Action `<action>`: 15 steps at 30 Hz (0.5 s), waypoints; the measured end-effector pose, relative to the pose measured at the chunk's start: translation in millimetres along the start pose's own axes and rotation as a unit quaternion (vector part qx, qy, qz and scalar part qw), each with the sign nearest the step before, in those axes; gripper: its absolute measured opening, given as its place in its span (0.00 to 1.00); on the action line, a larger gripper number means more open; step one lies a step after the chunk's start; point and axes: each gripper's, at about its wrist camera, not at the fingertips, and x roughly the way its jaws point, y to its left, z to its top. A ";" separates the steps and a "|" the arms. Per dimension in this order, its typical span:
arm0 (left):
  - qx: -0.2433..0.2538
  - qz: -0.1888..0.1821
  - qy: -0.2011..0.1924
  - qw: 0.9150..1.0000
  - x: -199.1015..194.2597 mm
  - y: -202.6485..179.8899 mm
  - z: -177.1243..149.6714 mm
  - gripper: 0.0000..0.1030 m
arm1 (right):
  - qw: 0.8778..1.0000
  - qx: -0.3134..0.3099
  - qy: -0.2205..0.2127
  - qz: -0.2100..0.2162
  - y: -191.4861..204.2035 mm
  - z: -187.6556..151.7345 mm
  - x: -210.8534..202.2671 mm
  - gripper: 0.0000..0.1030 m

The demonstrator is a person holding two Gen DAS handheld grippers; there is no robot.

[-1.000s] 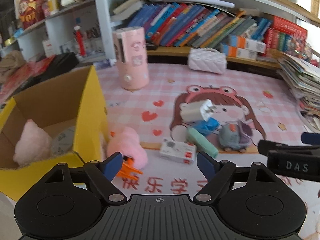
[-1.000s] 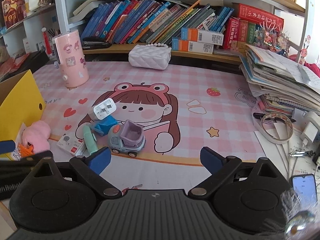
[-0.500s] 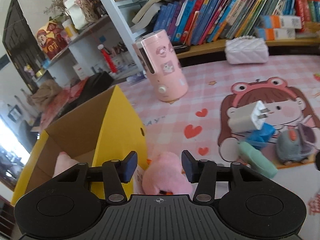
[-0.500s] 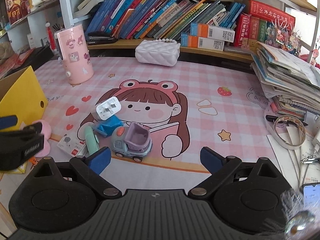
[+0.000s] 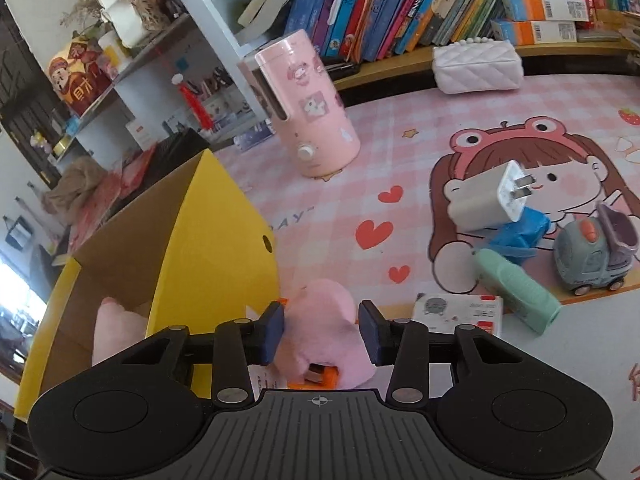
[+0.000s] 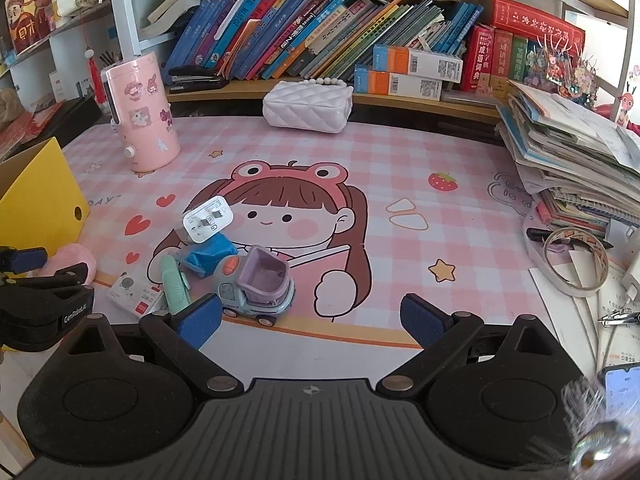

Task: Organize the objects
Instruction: 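Close the left tool on the pink fluffy pom and lift it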

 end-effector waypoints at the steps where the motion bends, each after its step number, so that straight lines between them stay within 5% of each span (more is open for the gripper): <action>1: -0.005 0.004 0.006 1.000 2.1 2.7 -0.6 0.42 | 1.000 -0.001 -0.001 0.001 0.6 0.0 -0.4 0.94; 4: -0.023 -0.004 0.017 1.000 8.2 10.5 -1.5 0.46 | 1.000 -0.003 -0.002 0.005 1.9 -1.1 -1.9 0.94; 8: -0.042 -0.035 0.033 0.998 14.2 13.1 -5.5 0.65 | 1.000 -0.001 0.000 0.006 1.4 -1.7 -1.7 0.94; 15: -0.075 -0.044 0.016 0.996 16.6 19.3 -6.2 0.54 | 1.000 -0.010 0.001 0.010 4.3 -2.8 -1.6 0.94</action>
